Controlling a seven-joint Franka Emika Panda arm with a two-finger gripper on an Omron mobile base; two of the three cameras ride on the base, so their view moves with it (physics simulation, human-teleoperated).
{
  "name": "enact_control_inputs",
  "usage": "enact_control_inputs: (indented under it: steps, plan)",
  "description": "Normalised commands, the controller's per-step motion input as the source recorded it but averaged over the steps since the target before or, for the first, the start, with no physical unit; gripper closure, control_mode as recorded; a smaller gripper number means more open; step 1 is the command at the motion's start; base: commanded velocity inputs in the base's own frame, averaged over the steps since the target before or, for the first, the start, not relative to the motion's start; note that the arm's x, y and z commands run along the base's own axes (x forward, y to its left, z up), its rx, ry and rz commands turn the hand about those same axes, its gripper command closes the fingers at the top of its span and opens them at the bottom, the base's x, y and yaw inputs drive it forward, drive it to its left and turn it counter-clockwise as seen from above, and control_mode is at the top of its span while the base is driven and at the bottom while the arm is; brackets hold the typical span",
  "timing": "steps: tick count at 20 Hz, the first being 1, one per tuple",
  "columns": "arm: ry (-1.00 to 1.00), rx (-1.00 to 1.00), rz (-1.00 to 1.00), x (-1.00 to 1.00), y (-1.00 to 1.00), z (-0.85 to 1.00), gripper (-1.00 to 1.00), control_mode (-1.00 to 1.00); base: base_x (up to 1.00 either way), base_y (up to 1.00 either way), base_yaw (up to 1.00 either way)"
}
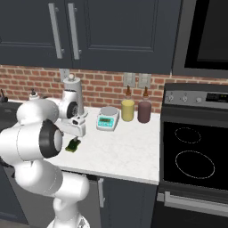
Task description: Pick up the sponge from the counter and clean the cutting board by briefly scrubbing or pressing down on the cutting board. Once finished, release the sponge.
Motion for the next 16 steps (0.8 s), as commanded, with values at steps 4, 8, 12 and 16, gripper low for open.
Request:
enact_control_inputs:
  steps: [4, 8, 12, 16]
  plan:
    - [0.0, 0.0, 0.0, 0.04, 0.0, -0.27, -1.0, -1.0, 0.0, 0.0, 0.0]
    - [-0.01, 0.0, 0.0, 0.0, 0.0, -0.12, -1.0, -1.0, 0.0, 0.0, 0.0]
    - [0.0, 0.0, 0.0, 0.0, 0.0, -0.07, -1.0, -1.0, 0.0, 0.0, 0.0]
    - [-0.01, 0.0, 0.0, 0.0, 0.0, -0.05, -1.0, -1.0, 0.0, 0.0, 0.0]
